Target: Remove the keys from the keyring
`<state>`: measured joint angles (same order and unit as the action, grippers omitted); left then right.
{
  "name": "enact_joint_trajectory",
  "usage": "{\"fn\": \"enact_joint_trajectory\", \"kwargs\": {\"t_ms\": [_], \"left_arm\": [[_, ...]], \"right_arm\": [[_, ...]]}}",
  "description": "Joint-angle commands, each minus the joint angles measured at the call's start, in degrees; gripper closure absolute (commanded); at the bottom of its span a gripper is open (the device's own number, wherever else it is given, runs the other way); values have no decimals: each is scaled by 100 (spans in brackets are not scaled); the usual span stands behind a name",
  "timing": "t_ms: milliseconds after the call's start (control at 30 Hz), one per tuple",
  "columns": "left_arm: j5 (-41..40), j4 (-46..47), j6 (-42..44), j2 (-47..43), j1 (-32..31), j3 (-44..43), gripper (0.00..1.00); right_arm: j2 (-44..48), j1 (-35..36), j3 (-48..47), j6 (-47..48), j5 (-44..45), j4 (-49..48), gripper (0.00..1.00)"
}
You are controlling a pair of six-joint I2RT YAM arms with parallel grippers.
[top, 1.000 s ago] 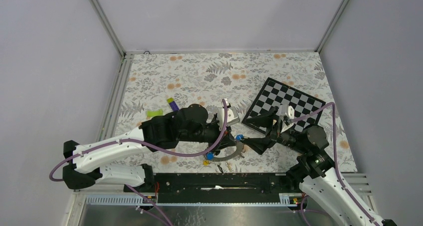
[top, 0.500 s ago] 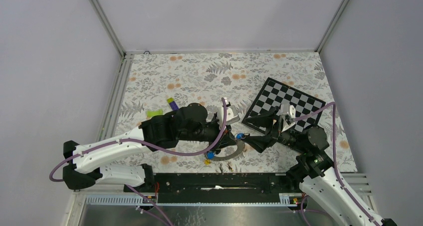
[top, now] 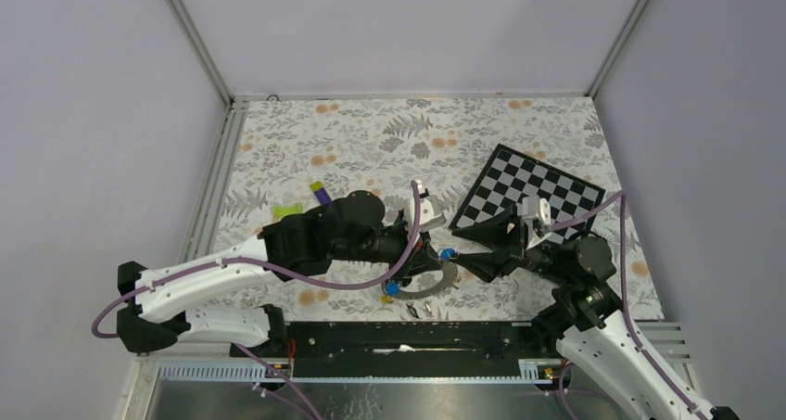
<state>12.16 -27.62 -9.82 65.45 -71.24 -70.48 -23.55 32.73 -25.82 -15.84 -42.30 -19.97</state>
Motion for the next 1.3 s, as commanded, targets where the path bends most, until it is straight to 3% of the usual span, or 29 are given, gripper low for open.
{"fn": "enact_joint_trajectory", "kwargs": {"t_ms": [0,67,233,467,600,833,1267], "left_arm": [[329,581,-99,-185,-65,-135,100],[325,617,-99,-209,-65,-114,100],[331,669,-99,-230,-65,-107,100],[313,737,-99,-235,-65,-95,100],[296,771,-92,-232,-65,-84,100],[255,784,-98,-266,-57,-21,100],[158,610,-99,-233,-56,60,100]], "right_arm": [[-178,-21,5,-749,-667,-1012,41],[-181,-23,1,-831,-700,-1029,44],[-255,-28,-28,-859,-712,-949,64],[-323,-22,-27,-1089,-825,-1033,67],[-365,-27,-35,-1220,-807,-1090,74],[-361,-21,-92,-1362,-676,-1056,100],[-183,-24,-1073,182,-116,974,100]]}}
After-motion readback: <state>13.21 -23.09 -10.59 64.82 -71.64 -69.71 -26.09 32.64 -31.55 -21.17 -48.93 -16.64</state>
